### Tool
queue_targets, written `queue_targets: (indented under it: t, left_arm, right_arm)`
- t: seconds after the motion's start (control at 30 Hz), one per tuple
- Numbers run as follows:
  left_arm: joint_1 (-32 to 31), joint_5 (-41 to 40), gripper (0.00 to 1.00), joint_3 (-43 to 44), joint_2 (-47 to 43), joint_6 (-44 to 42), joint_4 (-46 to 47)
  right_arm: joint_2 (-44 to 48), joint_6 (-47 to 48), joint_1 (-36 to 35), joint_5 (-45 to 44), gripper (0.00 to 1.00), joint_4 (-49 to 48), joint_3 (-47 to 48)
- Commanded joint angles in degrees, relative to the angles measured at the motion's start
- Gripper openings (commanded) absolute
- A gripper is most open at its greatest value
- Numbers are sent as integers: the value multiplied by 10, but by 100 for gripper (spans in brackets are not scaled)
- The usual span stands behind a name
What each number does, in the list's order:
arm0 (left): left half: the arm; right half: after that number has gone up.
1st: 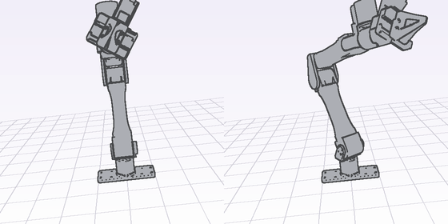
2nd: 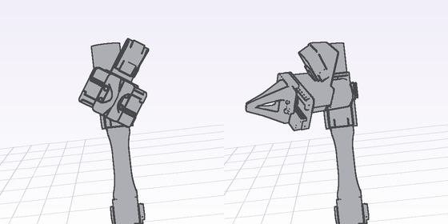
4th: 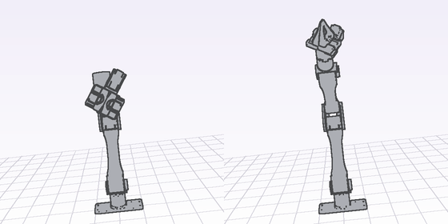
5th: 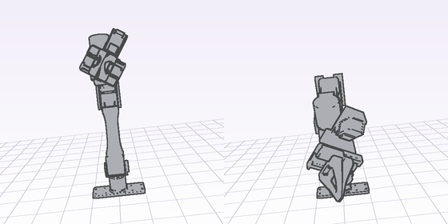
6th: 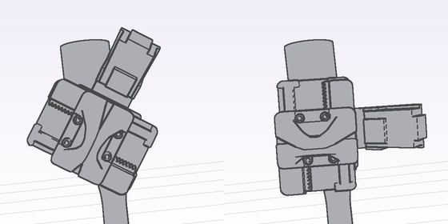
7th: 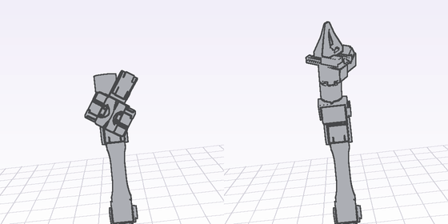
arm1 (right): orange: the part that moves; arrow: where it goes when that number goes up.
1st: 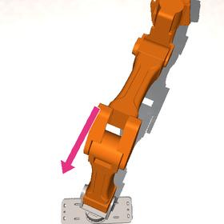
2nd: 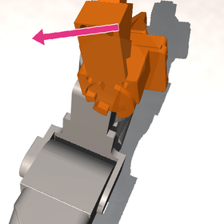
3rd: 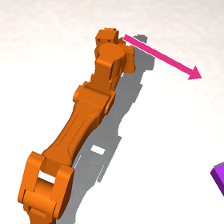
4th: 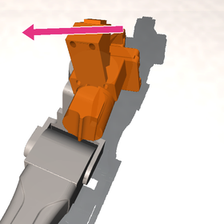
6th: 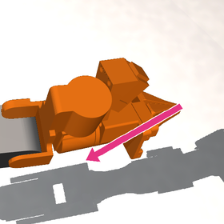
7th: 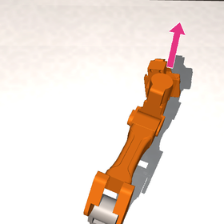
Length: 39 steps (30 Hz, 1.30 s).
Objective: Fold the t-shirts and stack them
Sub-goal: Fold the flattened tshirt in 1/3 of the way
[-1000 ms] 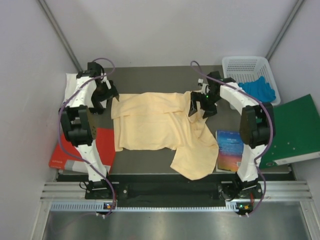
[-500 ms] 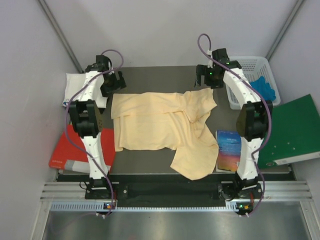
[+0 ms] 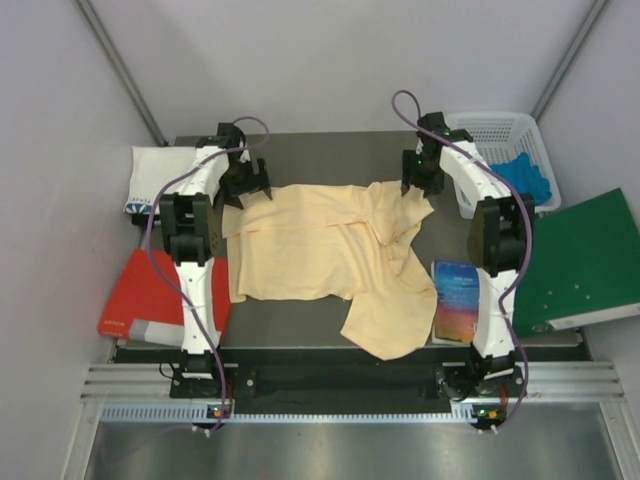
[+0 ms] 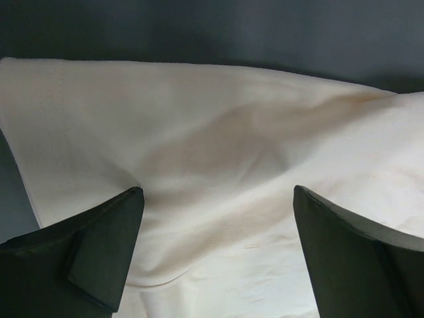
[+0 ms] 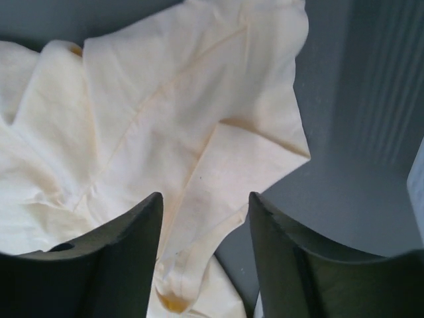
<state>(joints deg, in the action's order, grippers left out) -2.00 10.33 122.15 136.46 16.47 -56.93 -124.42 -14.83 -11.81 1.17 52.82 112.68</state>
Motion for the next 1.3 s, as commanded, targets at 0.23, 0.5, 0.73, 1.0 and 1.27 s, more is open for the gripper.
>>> queue_targets:
  t: [0.23, 0.5, 0.73, 1.0, 1.27]
  left_arm:
    - [-6, 4, 99, 20, 31, -6, -18]
    - [-7, 0, 99, 27, 40, -8, -26]
    - [-7, 4, 99, 33, 43, -8, -28]
    - [-7, -3, 99, 36, 45, -9, -34]
    - [-8, -7, 99, 39, 54, -2, -39]
  right_arm:
    - [30, -14, 0, -7, 40, 4, -59]
    - [-18, -22, -15, 8, 40, 0, -26]
    - [-70, -21, -30, 5, 38, 1, -2]
    - [-65, -13, -37, -10, 0, 21, -3]
    - [16, -10, -37, -42, 0, 47, -56]
